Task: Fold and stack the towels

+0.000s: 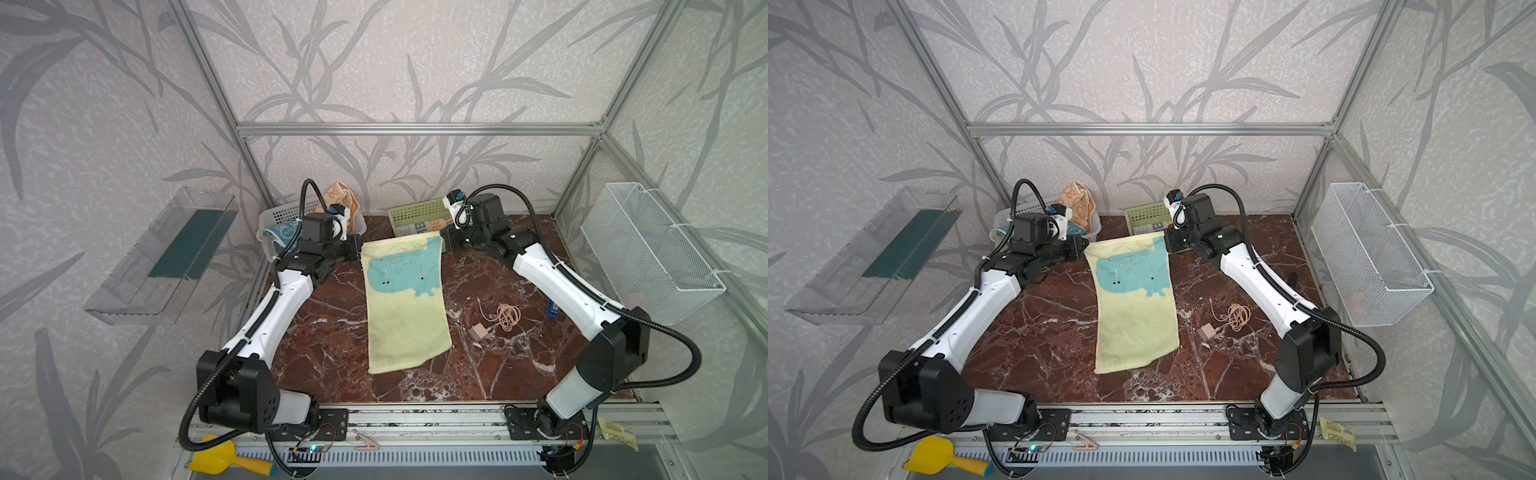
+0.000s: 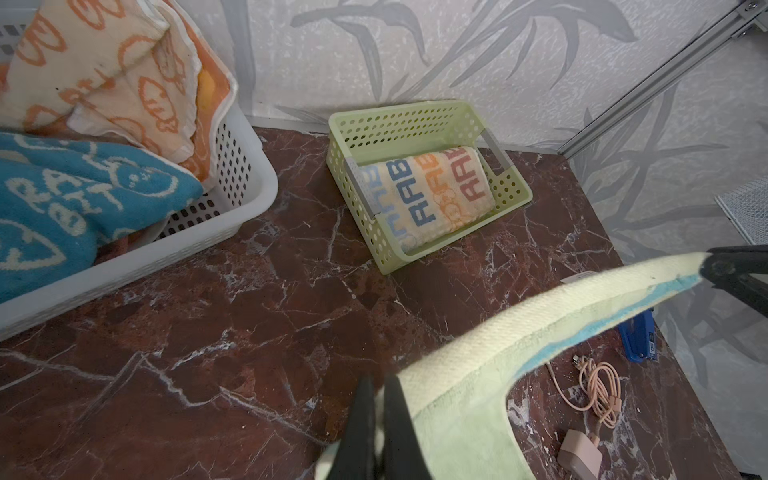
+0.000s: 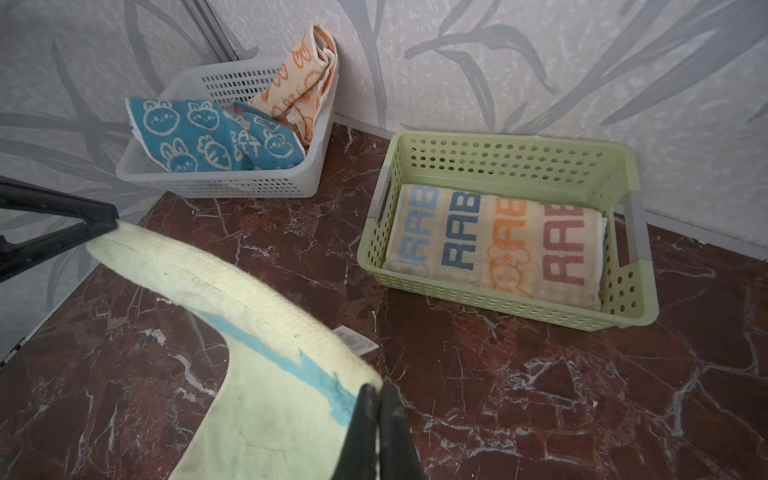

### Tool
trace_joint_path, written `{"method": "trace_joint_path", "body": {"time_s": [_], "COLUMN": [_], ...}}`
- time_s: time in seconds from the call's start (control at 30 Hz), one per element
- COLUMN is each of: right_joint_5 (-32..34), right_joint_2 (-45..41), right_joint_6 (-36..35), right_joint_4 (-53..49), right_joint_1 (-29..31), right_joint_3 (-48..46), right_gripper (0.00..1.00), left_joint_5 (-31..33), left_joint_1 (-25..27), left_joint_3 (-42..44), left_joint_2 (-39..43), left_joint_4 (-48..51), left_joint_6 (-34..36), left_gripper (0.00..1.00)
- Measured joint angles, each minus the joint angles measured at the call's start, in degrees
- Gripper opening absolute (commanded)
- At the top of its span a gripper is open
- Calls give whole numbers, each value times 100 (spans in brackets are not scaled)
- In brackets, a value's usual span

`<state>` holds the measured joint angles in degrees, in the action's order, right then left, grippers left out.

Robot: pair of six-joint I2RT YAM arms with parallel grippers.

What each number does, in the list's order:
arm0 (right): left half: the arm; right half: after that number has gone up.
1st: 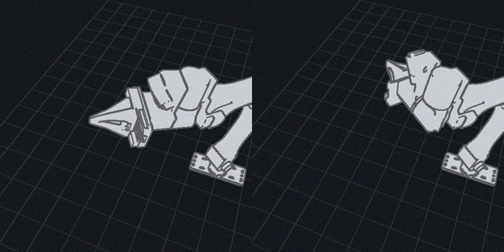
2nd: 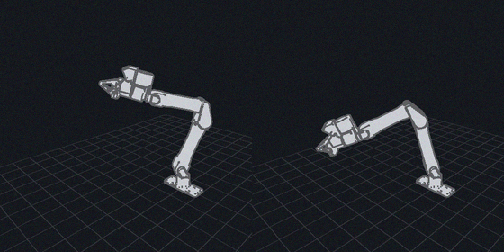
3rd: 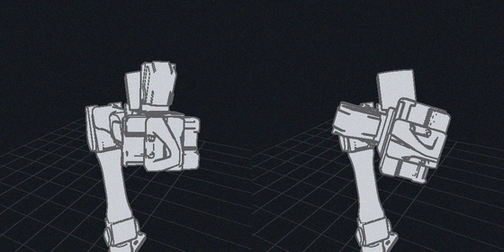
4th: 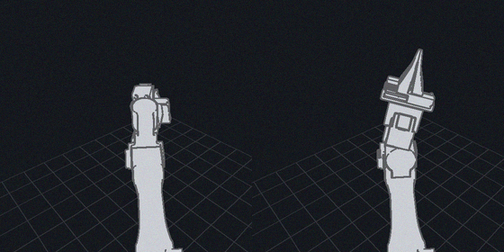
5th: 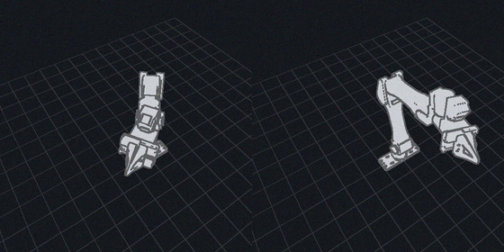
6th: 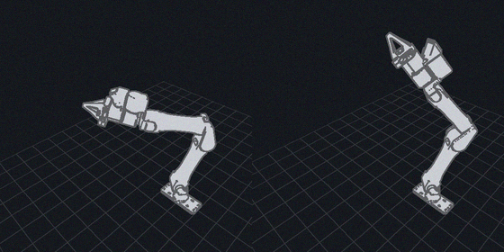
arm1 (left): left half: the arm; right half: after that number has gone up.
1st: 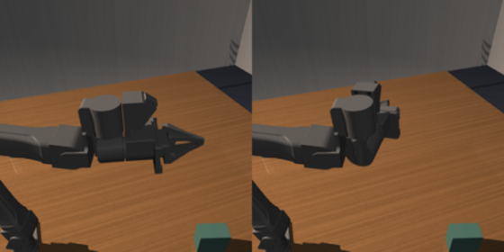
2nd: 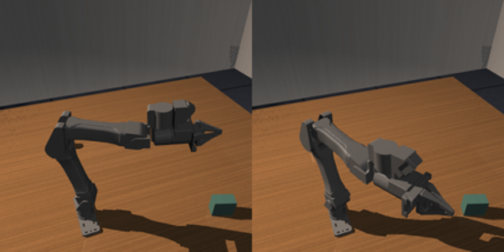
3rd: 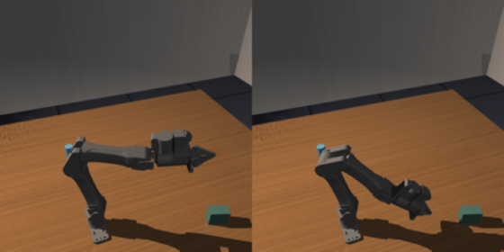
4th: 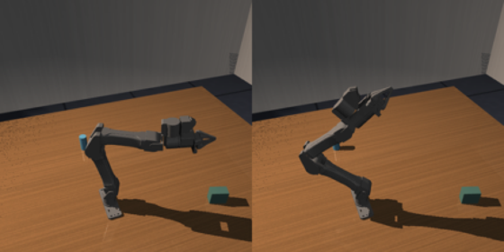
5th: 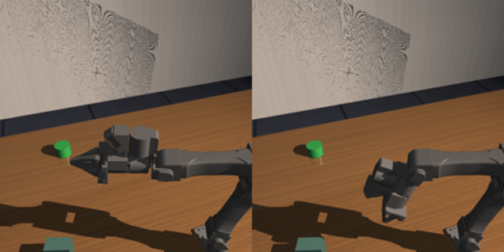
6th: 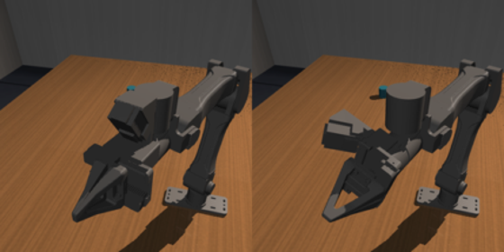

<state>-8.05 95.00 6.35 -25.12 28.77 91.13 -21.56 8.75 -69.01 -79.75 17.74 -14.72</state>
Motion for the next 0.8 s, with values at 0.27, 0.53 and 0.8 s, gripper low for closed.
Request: {"method": "trace_joint_path", "body": {"time_s": [0.27,0.53,0.8], "right_joint_5": [11,61,317], "right_joint_2": [-428,-2015,-3447], "right_joint_6": [-68,-96,-181], "right_joint_4": [308,90,-660], "right_joint_1": [2,164,863], "right_joint_3": [-160,-525,-94], "right_gripper": [0,0,0], "left_joint_5": [-221,-269,-203], "left_joint_1": [-17,352,1038], "left_joint_3": [-133,-210,-1010], "left_joint_2": [310,1582,2892], "left_joint_4": [-212,186,872], "left_joint_6": [-35,-70,-173], "left_gripper": [0,0,0]}}
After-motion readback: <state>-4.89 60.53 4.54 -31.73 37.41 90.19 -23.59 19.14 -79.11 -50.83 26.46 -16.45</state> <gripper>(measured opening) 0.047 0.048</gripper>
